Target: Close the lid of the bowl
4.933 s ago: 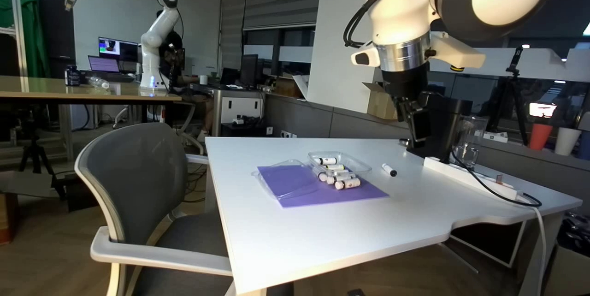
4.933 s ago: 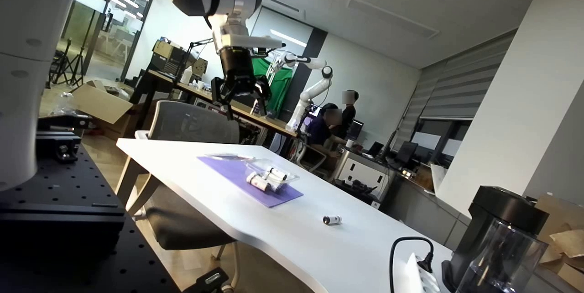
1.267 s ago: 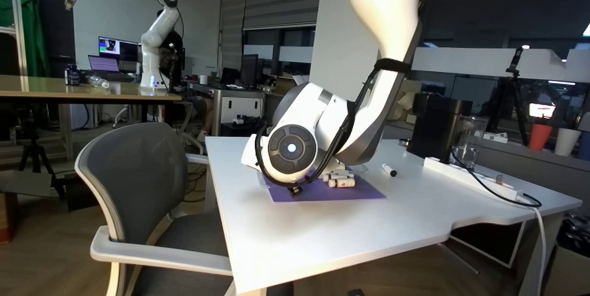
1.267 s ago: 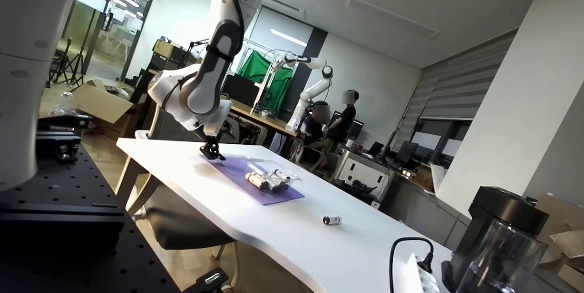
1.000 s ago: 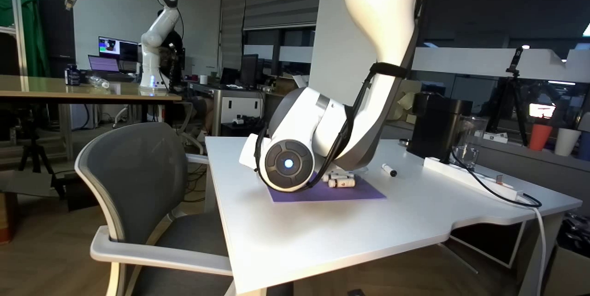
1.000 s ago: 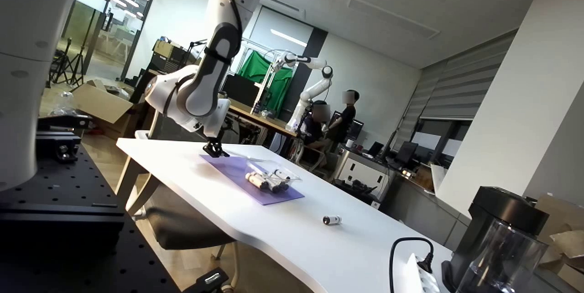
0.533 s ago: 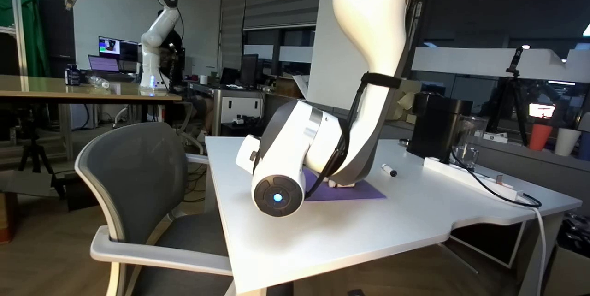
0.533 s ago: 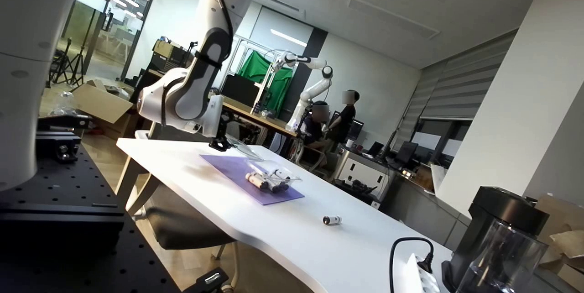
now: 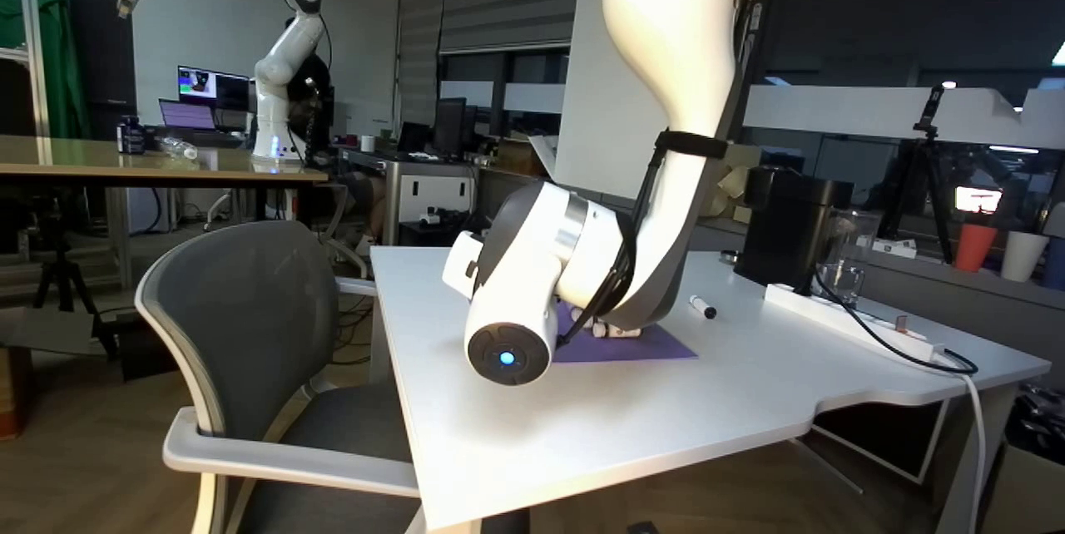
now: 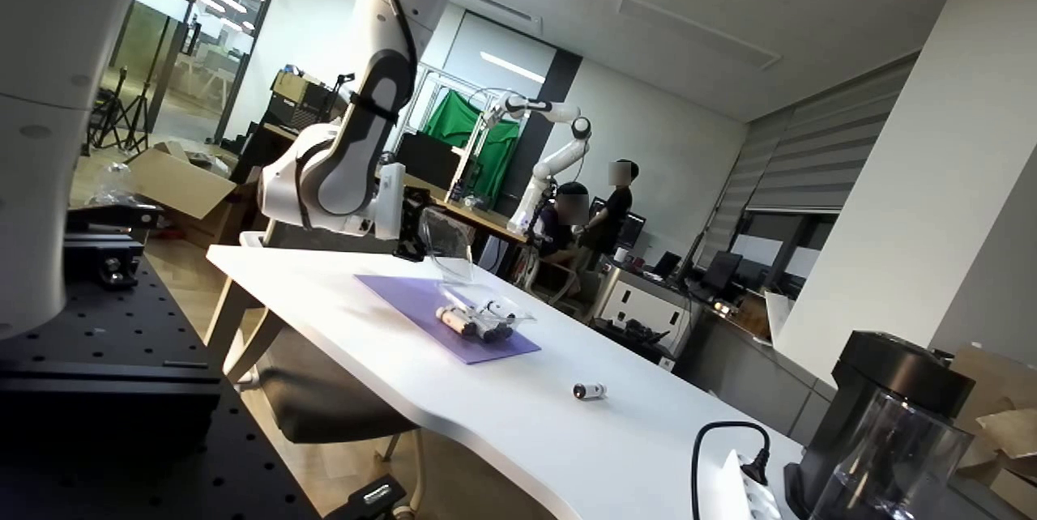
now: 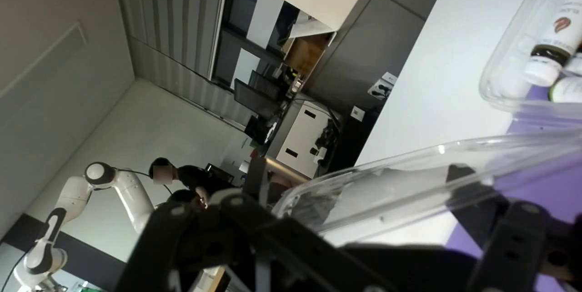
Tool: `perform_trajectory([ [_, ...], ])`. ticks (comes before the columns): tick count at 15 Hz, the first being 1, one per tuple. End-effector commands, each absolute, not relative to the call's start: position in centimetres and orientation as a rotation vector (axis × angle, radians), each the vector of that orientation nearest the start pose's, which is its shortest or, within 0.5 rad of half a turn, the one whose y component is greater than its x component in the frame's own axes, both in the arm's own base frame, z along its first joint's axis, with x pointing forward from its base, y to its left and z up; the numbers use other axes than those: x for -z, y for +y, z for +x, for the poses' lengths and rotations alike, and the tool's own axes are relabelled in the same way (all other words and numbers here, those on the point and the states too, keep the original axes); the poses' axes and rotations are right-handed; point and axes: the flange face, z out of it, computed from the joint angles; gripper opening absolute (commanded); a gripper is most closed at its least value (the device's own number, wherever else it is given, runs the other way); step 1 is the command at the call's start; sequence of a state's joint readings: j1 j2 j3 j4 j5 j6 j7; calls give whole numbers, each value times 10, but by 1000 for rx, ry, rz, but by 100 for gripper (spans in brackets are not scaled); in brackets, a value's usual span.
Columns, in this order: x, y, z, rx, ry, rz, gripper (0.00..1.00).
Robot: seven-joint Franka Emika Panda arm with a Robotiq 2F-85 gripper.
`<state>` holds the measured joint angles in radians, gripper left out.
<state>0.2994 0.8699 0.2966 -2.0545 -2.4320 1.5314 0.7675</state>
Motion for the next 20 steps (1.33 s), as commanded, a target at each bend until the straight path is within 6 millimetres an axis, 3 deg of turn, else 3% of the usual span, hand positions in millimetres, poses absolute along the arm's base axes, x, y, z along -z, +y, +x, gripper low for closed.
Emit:
perform_trajectory([
  [1, -88, 247, 510, -687, 1074, 927, 100],
  [6, -134, 224, 526, -635, 964, 930, 100],
  [10, -154, 182, 529, -520, 916, 1006, 100],
  [12, -155, 146, 527, -426, 901, 1072, 100],
  [18, -131, 17, 520, -92, 970, 1368, 100],
  [20, -146, -7, 526, -30, 991, 1479, 100],
])
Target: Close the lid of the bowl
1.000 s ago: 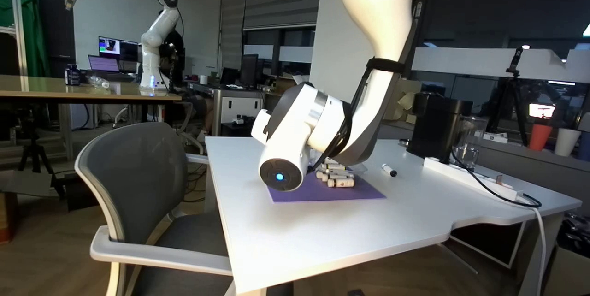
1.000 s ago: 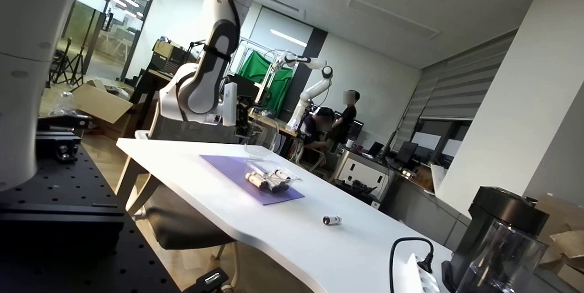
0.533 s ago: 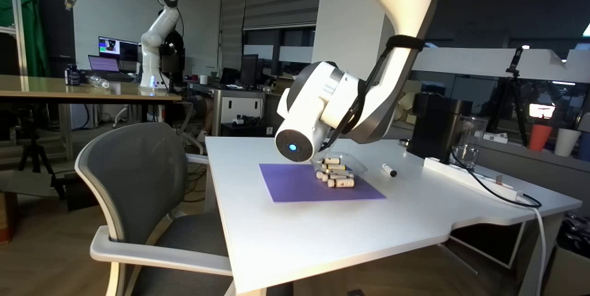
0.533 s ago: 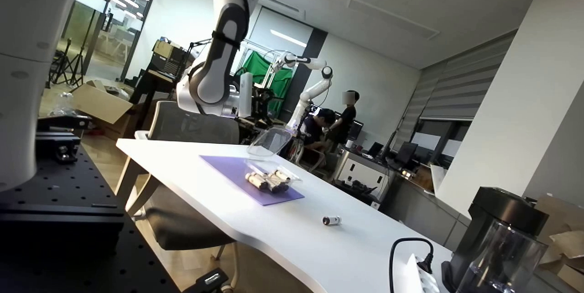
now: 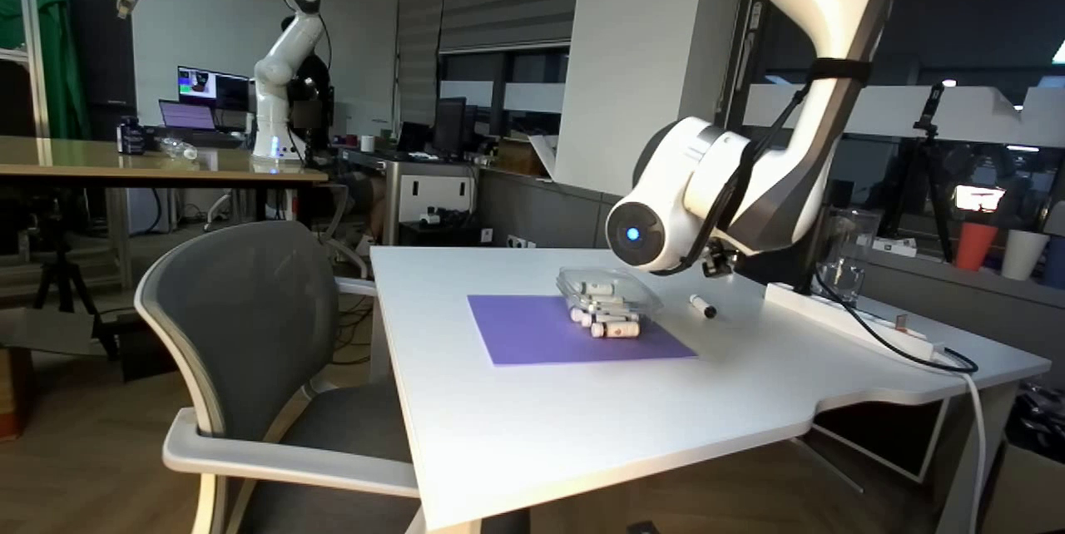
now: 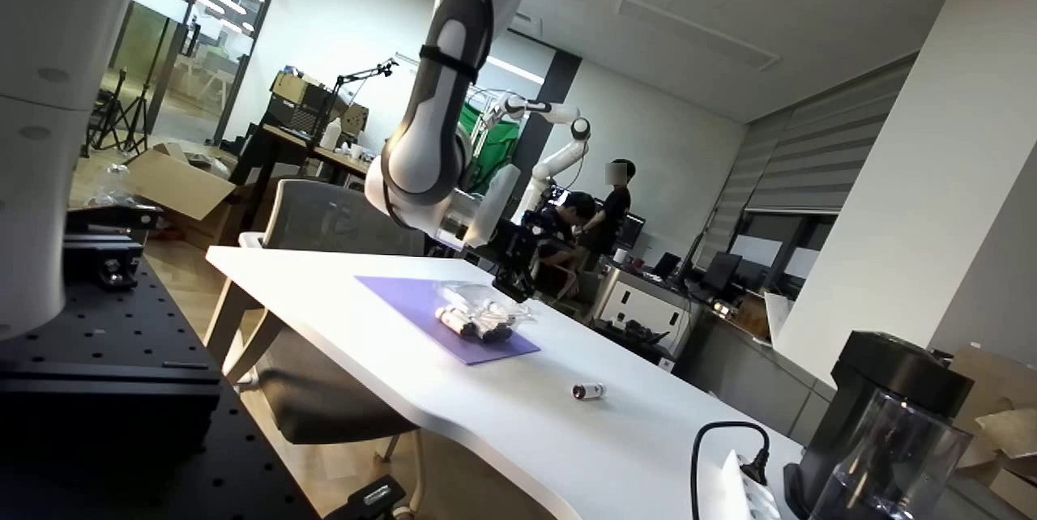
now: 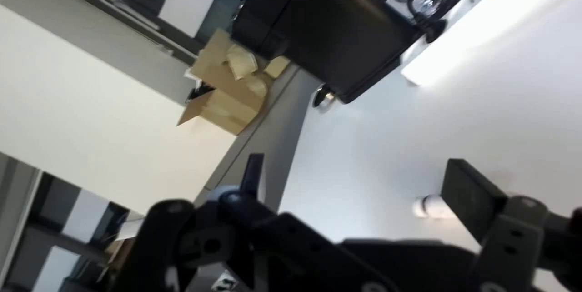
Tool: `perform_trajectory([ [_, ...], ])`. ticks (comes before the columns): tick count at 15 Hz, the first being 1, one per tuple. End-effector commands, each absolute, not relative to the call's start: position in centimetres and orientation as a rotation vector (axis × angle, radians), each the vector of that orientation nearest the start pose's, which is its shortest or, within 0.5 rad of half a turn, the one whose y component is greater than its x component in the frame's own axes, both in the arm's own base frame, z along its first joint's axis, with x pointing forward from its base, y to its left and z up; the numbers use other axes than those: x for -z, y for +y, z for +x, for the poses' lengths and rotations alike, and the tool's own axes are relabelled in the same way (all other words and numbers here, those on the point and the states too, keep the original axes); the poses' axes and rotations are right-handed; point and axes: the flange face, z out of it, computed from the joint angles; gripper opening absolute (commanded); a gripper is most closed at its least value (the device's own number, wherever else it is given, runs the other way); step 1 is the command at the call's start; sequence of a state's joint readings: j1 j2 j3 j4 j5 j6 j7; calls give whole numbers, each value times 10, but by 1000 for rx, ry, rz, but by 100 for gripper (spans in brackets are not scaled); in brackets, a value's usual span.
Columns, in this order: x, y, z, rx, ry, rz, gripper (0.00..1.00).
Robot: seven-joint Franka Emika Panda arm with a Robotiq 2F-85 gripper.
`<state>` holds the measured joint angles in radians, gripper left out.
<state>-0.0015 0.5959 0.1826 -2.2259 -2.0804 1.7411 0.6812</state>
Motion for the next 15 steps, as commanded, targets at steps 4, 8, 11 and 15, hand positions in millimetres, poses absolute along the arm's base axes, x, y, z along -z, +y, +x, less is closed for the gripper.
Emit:
perform_trajectory([
  [4, -209, -12, 538, 42, 1133, 1679, 100],
  [8, -261, -7, 541, 111, 1256, 1890, 100],
  [11, -285, -9, 546, 168, 1241, 2083, 100],
  [15, -323, 2, 546, -23, 1199, 2353, 100],
])
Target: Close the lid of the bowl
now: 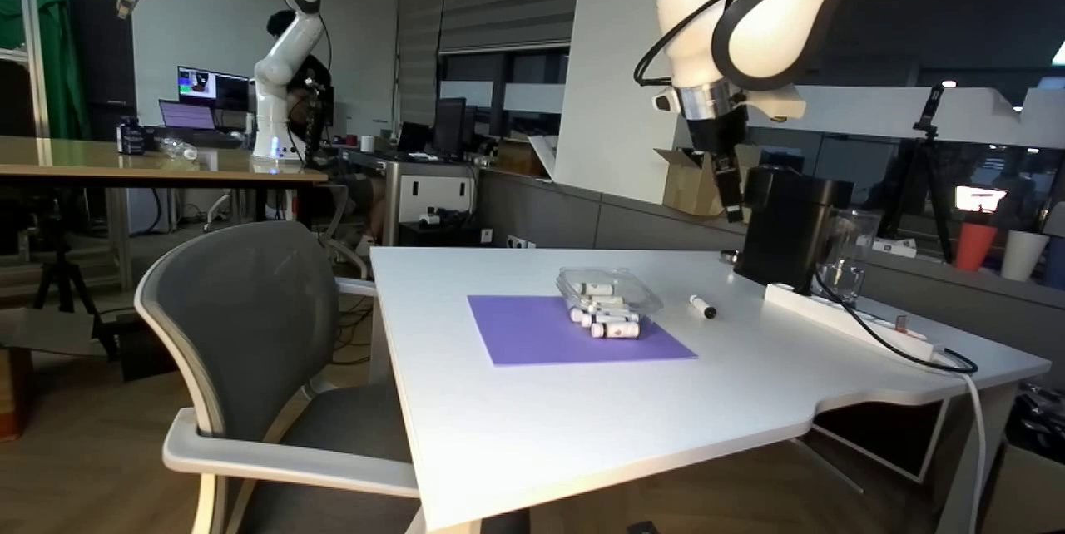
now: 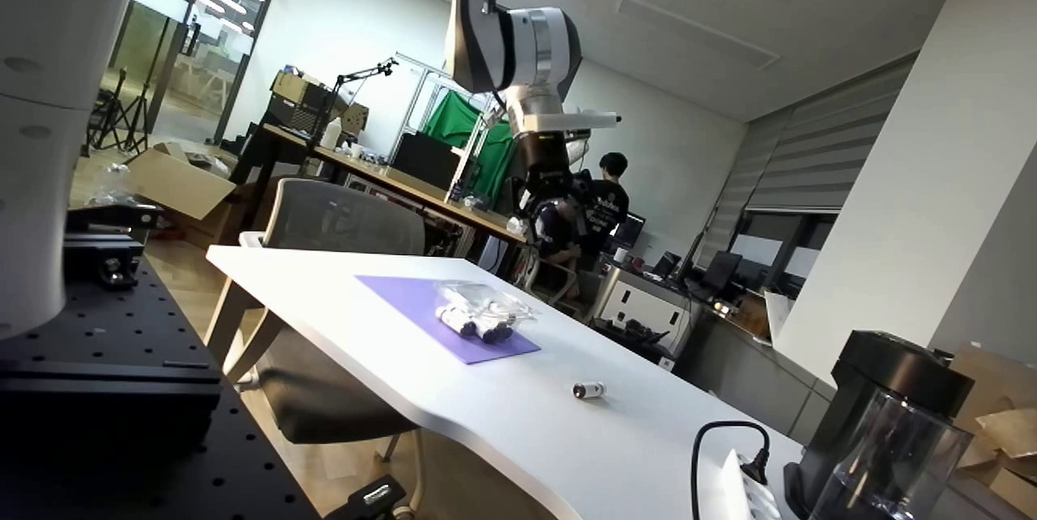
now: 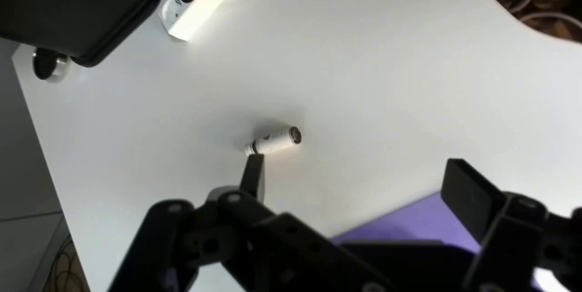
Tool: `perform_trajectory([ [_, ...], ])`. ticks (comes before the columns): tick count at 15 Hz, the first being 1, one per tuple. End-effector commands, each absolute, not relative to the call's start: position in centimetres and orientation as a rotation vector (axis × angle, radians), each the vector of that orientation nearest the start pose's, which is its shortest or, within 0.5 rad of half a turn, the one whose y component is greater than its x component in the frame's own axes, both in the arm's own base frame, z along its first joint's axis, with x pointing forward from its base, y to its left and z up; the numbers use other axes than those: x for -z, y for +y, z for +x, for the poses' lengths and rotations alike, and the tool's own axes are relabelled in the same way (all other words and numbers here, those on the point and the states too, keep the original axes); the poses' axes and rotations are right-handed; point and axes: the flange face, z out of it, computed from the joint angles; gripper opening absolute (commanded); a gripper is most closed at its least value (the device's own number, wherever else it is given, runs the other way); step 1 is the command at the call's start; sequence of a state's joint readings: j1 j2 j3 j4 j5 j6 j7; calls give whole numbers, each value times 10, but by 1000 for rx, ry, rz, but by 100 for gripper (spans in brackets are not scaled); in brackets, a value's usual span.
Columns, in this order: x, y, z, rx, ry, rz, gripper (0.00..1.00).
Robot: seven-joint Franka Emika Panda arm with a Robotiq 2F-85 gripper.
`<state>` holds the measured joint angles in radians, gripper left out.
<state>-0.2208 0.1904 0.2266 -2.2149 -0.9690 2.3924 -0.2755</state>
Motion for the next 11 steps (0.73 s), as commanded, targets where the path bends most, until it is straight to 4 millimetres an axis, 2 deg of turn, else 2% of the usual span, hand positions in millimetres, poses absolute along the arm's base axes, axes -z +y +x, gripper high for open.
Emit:
perform_trajectory([
  [1, -331, 8, 546, -66, 1177, 2423, 100],
  [4, -359, 30, 543, -229, 1053, 2594, 100],
  [8, -387, 54, 538, -413, 862, 2750, 100],
  [9, -392, 58, 538, -443, 826, 2778, 100],
  [10, -382, 55, 546, -378, 927, 2727, 100],
  [11, -386, 59, 545, -390, 927, 2728, 100],
])
